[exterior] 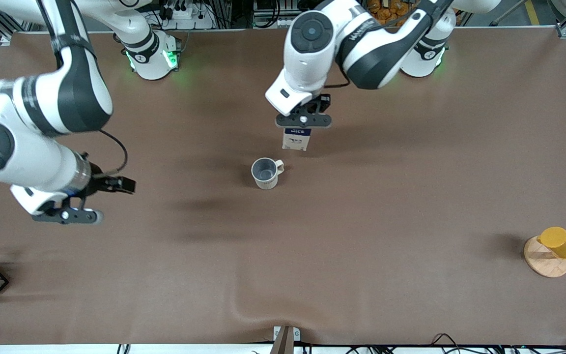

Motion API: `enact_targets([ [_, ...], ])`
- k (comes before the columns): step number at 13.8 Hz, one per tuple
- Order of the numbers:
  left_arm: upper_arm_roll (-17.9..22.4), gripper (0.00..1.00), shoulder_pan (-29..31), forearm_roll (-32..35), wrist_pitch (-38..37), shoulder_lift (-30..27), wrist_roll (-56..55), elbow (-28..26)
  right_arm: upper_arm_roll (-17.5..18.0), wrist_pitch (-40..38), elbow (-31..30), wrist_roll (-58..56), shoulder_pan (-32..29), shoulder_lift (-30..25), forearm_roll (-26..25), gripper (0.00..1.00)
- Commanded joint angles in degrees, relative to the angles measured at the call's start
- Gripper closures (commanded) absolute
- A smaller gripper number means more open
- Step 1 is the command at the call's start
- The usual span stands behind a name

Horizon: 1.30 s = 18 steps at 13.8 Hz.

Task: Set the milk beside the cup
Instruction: 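Move the carton beside the mug with the left gripper while the right gripper withdraws, then lower the milk carton onto the table beside the mug with the left gripper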

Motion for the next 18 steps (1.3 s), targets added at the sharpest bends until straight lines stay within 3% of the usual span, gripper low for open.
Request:
enact_targets([
  [1,0.6,0.40,-3.9,1.6,0.2,4.5,-2.7,5.0,1.1,-0.1,-6.4,-8.5,-6.1,-8.6,-1.5,0.00],
  [4,0.7,0.40,-6.3,2.5,0.5,7.5,-3.8,7.0,1.0,1.5,-14.0,-11.7,-11.8,-16.4,4.2,0.00],
  [6,1.0,0.40,-7.4,4.4,2.6,9.0,-3.8,7.2,0.9,4.2,-20.5,-11.8,-13.6,-21.3,4.6,0.00],
  [9,1.0,0.41,-7.7,6.0,6.2,11.6,-3.8,7.2,1.0,1.8,-19.3,-10.8,-15.4,-21.4,4.6,0.00],
  [18,2.0,0.40,-7.7,7.7,7.4,14.1,-3.9,7.2,0.9,0.5,-14.3,-8.3,-15.7,-21.4,4.6,0.00],
])
